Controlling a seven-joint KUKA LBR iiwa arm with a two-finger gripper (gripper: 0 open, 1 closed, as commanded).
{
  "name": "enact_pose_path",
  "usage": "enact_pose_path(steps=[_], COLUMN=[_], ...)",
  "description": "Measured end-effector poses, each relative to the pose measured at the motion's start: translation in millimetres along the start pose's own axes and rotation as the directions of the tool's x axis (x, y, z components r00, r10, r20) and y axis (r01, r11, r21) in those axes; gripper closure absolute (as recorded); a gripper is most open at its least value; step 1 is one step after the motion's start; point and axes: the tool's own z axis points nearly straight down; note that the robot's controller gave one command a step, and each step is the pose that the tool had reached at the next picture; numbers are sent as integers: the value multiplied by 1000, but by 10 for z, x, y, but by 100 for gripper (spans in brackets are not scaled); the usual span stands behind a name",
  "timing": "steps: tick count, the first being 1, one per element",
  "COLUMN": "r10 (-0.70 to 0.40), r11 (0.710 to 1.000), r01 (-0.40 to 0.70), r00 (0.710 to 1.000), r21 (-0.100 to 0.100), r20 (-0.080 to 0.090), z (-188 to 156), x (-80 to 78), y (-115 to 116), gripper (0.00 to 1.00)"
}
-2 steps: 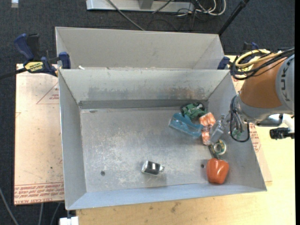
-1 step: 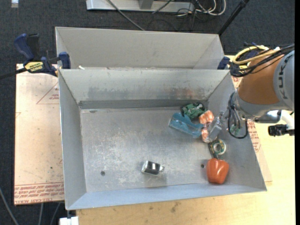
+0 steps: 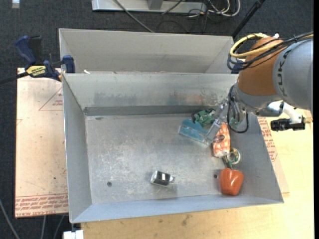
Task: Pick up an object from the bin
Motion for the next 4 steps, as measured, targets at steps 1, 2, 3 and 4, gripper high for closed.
enact_pose_path(steps=[1, 2, 3, 4], r10=[0, 59, -23, -23], r11=[1000, 998, 1000, 1000], r01=[0, -59, 23, 23], r00=[1000, 998, 1000, 1000], r21=[0, -2, -3, -2], r20=[0, 5, 4, 4], z=[1, 366, 435, 436], x=[0, 70, -102, -100], y=[-1, 400, 568, 569], gripper=[0, 0, 100, 100])
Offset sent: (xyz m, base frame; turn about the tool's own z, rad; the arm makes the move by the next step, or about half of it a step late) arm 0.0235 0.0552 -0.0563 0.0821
